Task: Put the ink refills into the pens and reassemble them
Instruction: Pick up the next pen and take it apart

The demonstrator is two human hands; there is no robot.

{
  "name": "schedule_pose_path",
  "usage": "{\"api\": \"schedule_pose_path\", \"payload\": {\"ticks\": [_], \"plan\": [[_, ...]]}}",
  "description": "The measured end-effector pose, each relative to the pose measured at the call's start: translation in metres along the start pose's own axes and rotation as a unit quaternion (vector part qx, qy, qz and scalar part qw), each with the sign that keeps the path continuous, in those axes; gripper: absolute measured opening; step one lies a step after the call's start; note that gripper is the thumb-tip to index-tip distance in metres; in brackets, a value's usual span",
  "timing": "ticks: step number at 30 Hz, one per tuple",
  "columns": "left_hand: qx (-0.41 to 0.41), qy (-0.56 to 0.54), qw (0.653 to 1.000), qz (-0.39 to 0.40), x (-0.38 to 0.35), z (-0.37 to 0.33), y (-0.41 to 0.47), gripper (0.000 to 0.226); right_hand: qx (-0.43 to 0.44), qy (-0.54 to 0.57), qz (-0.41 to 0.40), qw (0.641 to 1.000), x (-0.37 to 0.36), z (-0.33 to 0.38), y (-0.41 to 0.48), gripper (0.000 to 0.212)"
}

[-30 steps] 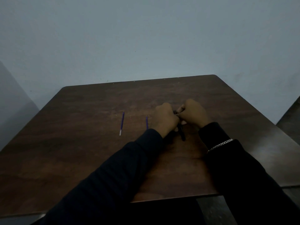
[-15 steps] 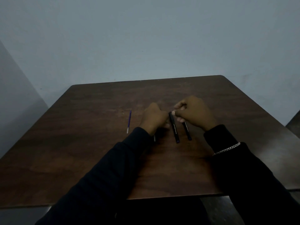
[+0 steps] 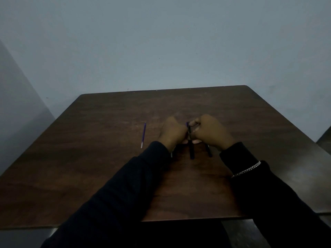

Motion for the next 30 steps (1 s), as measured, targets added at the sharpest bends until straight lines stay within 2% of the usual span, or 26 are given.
{"api": "schedule_pose_path", "payload": {"ticks": [4, 10, 13, 18, 22, 27, 30], "plan": [[-0.027, -0.041, 0.999, 0.009, 0.009, -0.003, -0.006, 0.016, 0.030, 0.069, -0.014, 0.997, 0.006, 0.002, 0.001, 0.040], [-0.088, -0.041, 0.995, -0.001, 0.031, -0.005, -0.015, 0.025, 0.081, 0.178, 0.012, 0.981, 0.000, 0.013, -0.003, 0.032], [-0.119, -0.019, 0.993, -0.011, 0.043, -0.004, -0.021, 0.021, 0.083, 0.222, 0.034, 0.971, -0.006, 0.020, -0.003, 0.028], [-0.176, -0.046, 0.983, 0.028, 0.054, 0.004, -0.031, 0.024, 0.108, 0.222, 0.017, 0.969, -0.003, 0.040, 0.005, 0.024], [-0.255, 0.045, 0.966, -0.026, 0.062, 0.006, -0.031, 0.029, 0.118, 0.226, 0.030, 0.966, -0.011, 0.046, 0.014, 0.022], [-0.294, 0.023, 0.954, -0.053, 0.059, 0.016, -0.027, 0.028, 0.153, 0.291, 0.035, 0.944, -0.019, 0.035, 0.018, 0.009], [-0.333, 0.049, 0.939, -0.072, 0.059, 0.016, -0.028, 0.029, 0.182, 0.293, 0.040, 0.938, -0.018, 0.033, 0.017, 0.010]]}}
Point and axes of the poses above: each hand's wrist, its own y-axis towards the middle knuckle, its own x-axis out of the back of the hand, z = x × y, the point moved 5 cm from there along y, towards the middle knuckle, and after that the axes turned 14 degrees about y, right-handed, at the moved point
